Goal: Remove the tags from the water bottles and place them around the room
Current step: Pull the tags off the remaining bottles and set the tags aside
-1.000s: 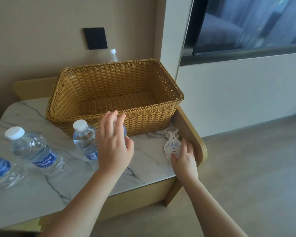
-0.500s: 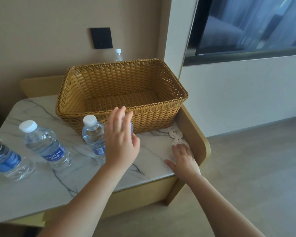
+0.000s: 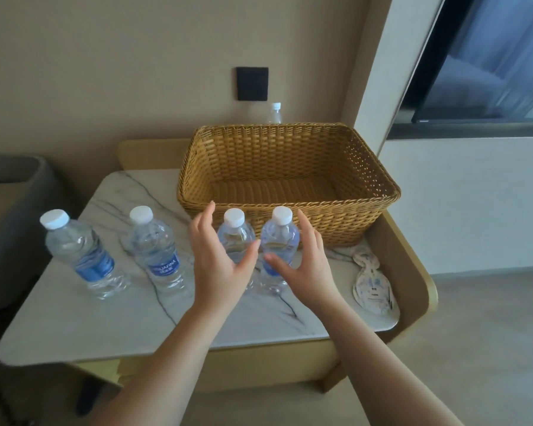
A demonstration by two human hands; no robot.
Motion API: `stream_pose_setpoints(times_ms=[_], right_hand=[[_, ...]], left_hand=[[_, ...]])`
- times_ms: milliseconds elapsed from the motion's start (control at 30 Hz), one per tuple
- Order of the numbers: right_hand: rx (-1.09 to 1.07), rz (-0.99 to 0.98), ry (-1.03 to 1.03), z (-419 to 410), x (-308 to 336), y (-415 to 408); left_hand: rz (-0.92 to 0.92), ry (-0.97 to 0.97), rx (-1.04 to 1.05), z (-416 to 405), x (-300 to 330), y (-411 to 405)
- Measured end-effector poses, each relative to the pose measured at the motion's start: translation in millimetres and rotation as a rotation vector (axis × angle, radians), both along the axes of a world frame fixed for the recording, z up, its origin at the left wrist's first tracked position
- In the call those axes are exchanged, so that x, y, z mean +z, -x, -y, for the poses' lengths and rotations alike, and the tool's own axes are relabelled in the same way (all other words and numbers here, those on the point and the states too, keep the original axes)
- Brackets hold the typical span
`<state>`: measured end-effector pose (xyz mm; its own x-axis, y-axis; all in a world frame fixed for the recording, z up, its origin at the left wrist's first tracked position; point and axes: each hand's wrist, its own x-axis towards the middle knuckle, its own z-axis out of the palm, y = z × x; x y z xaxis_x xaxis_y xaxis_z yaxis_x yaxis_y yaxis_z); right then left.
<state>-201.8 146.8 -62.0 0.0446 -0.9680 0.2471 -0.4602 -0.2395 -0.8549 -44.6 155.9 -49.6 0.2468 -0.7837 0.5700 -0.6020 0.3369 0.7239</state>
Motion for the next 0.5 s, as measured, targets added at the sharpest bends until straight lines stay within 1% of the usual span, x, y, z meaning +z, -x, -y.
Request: stream_pose_setpoints(times_ms=[100,167,233,333,500], right_hand=[[0.02,0.109,-0.047,8.0,-3.0,-8.7],[0.063,0.13,-0.07,14.3,-6.3,-10.2],[0.071,0.099,-0.084,21.3,-8.0,-8.7],[0.021,0.03,-0.106,27.9,-7.1,-4.7],[-0.018,-0.041,-0.082,27.1,-5.4,-6.5]], left_hand=[[-0.278,-0.246,-0.068,9.1,-8.5,-1.4],[-0.364,-0.352,-0.097,17.8,-14.4,-5.0],[-0.382,-0.407,-0.146,24.4,-19.1,-10.8],[-0.39,-0.436,-0.212,31.4,-27.1,-18.8],[-0.351,-0.47,-0.213,33.3,-32.4,-25.4]])
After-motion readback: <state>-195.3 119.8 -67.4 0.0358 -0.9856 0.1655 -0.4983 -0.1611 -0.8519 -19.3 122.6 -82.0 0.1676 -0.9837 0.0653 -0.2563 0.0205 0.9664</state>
